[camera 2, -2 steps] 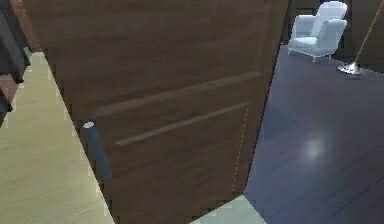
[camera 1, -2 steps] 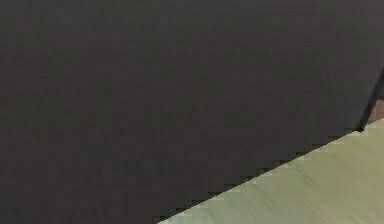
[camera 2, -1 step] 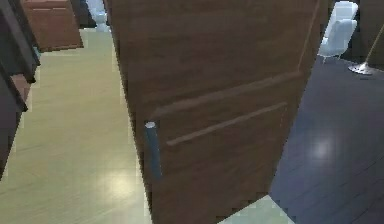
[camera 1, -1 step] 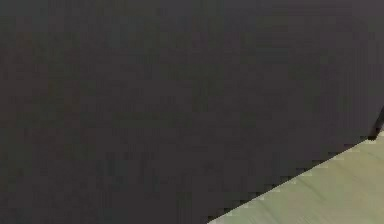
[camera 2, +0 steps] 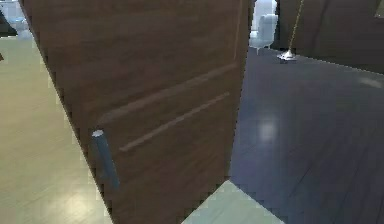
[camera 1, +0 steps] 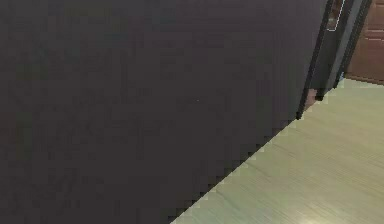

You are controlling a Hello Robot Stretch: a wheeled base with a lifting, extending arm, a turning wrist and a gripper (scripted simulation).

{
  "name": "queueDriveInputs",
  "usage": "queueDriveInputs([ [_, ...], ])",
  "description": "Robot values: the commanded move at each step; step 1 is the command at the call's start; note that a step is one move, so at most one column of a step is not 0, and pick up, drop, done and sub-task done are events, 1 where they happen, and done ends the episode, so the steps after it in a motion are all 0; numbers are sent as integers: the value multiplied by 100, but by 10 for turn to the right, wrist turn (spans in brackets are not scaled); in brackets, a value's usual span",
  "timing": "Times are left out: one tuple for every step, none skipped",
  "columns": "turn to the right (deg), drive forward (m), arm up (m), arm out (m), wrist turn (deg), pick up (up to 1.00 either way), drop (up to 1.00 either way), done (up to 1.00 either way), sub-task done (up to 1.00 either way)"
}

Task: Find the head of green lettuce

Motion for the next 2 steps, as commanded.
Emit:
queueDriveInputs([
  [0,35,0,0,0,0,0,0,0],
  [450,0,0,0,0,0,0,0,0],
])
